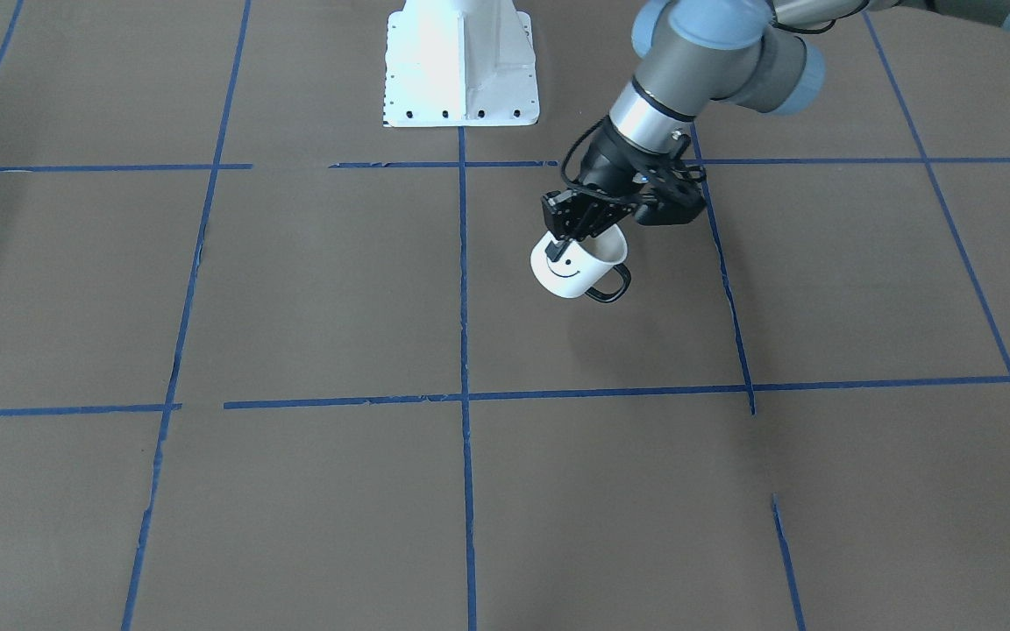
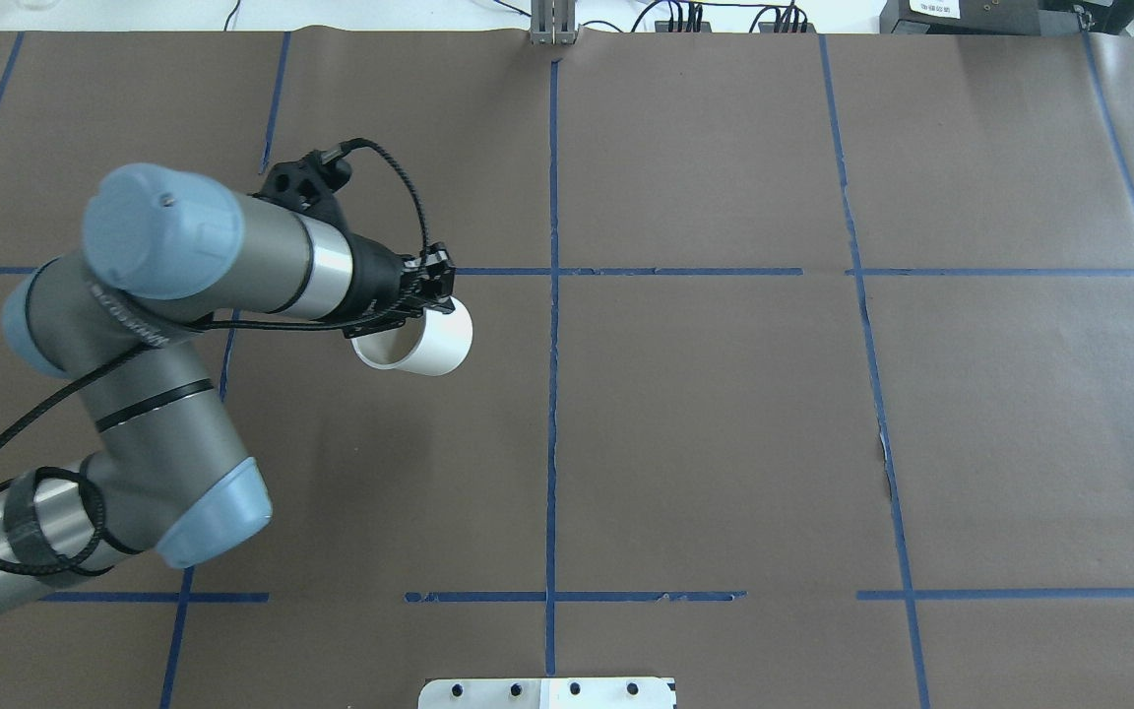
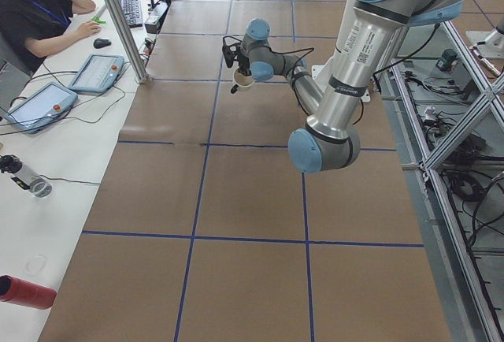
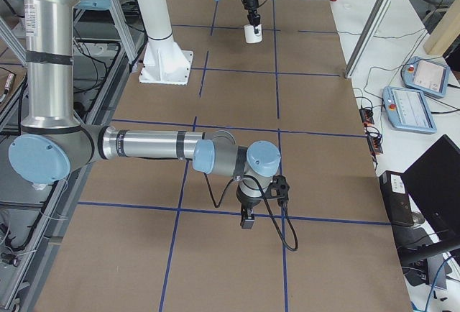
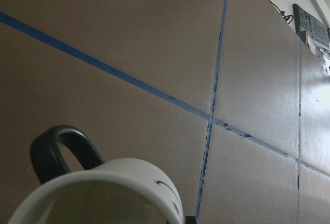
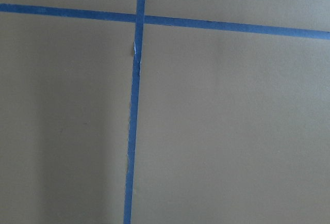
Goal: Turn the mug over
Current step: 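Carry the mug toward the table center with the left gripper, rotating it upright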
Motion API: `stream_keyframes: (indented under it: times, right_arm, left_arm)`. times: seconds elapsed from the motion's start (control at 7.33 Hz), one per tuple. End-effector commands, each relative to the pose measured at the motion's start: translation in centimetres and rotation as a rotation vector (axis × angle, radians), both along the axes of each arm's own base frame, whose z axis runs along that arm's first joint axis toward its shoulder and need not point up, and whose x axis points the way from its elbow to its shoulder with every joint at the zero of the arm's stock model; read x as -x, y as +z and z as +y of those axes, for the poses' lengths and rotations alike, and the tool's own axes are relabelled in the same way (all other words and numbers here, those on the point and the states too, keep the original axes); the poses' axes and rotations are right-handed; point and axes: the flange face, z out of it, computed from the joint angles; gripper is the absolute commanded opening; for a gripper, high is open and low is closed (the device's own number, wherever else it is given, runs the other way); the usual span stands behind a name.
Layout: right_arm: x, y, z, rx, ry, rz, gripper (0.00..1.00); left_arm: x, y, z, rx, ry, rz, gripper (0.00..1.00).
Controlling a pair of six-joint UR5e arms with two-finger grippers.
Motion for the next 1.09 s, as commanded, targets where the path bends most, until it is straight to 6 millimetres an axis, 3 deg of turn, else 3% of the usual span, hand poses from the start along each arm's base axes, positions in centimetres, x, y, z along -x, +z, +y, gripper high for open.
stream_keyframes:
  times: [0.0,0.14,0.41,0.68,0.95]
  right_arm:
    - [0.0,0.1,0.1,0.001,0.000,0.000,1.00]
    - [0.0,0.1,0.1,0.001,0.000,0.000,1.00]
    - [0.0,0.0,0.0,0.000,0.000,0.000,1.00]
    - [0.0,0.1,0.1,0.001,0.000,0.000,1.00]
    - [0.0,0.0,0.0,0.000,0.000,0.000,1.00]
  left_arm:
    - [-7.9,-5.7,1.1,0.053,0.003,-0.206,0.00]
    - [-11.0,-6.9,0.5,0.073,0.016,-0.246,0.00]
    - [-15.1,-6.4,3.3,0.079,0.072,-0.280,0.00]
    - [-17.3,-5.1,3.1,0.094,0.084,-0.324,0.00]
    - [-17.6,-5.9,2.9,0.064,0.103,-0.326,0.00]
